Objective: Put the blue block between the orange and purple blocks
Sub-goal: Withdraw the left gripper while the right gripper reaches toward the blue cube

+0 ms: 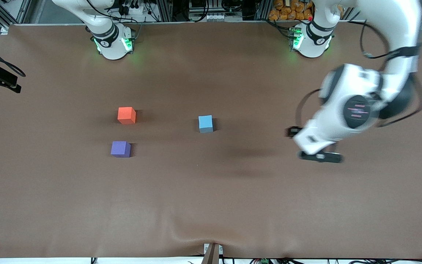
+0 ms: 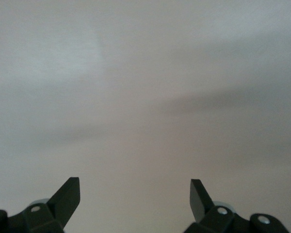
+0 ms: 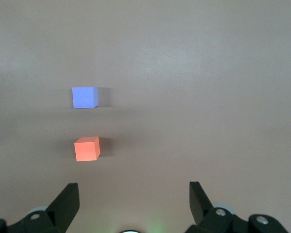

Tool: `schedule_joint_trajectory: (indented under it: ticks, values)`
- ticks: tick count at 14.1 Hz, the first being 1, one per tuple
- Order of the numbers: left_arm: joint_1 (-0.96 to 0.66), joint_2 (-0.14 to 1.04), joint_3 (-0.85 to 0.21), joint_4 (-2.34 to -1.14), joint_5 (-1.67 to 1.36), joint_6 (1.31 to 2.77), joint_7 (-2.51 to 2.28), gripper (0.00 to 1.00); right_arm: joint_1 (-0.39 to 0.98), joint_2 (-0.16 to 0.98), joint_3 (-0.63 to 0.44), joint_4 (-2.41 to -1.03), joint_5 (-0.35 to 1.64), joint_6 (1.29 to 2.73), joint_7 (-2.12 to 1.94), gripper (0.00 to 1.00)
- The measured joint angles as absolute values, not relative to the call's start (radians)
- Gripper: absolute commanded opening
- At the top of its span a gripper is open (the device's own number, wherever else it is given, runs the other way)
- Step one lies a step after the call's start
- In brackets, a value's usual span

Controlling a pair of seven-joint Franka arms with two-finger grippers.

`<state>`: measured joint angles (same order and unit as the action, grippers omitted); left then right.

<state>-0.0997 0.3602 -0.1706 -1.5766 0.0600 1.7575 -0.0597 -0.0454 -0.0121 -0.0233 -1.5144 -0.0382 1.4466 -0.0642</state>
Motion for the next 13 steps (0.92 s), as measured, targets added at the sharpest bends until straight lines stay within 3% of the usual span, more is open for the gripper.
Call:
schedule_joint_trajectory:
  ticks: [4,9,13]
  values:
    - [0.12,0.267,-0.169,-1.71,0.063,1.786,0.26,1.0,-0.045,0.012,-0.024,-1.517,-0.038,1.448,-0.064,1.0]
    - [0.111,0.133,-0.24,-1.964,0.063,1.953,0.189,1.0,-0.022,0.072,-0.019,-1.517,-0.017,1.442,-0.064,1.0]
    - [0.103,0.01,-0.296,-2.105,0.064,1.996,0.095,1.0,0.031,0.075,-0.017,-1.516,0.021,1.442,-0.003,1.0]
